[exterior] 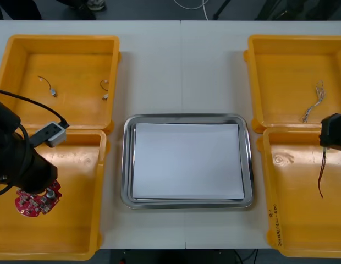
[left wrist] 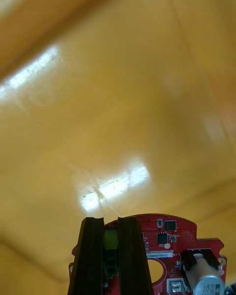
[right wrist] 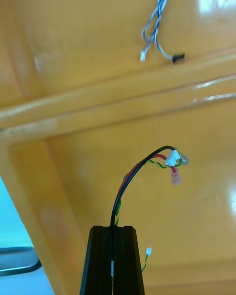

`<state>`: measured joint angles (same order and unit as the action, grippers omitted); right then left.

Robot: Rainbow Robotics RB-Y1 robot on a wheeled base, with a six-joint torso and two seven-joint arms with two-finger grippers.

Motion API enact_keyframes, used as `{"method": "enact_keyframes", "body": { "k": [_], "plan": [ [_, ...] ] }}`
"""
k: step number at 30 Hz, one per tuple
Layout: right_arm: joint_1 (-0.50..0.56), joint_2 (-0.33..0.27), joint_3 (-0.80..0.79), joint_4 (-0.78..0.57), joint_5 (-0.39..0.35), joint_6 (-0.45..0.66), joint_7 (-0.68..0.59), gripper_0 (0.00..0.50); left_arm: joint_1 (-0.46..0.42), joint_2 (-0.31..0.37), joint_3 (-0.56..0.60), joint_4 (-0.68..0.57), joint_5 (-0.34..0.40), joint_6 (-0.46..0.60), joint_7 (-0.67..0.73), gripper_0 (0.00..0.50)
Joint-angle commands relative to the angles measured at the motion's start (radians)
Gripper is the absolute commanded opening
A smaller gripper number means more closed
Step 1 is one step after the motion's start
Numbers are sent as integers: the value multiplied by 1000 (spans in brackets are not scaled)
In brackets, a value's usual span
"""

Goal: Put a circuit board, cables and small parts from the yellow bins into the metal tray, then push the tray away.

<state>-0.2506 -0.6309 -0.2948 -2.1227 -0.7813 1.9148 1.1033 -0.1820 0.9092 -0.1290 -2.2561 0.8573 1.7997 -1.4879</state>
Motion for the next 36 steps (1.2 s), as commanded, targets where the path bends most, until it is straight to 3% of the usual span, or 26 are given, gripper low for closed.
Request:
{"method": "enact_keyframes", "body": {
  "k": [1, 7, 18, 28, 36],
  "plan": [
    [-52, -7, -55, -59, -18, 5, 32, 0, -114, -82, 58, -49, 15, 120, -106, 0],
    [-52, -59, -56, -62, -52, 5, 27, 0, -189, -151, 74, -86, 12, 120, -77, 0],
    [-53, -257, -89, -60, -259, 5, 15, 0, -249, -197, 8, -157, 2, 120, 8, 0],
    [-64, -296, -99, -59, -300, 5, 50, 0, -335, -247, -146, -171, -11, 120, 178, 0],
    [-98, -311, -24, -62, -312, 5, 84, 0, -422, -325, -305, -138, -78, 120, 278, 0]
  ]
}}
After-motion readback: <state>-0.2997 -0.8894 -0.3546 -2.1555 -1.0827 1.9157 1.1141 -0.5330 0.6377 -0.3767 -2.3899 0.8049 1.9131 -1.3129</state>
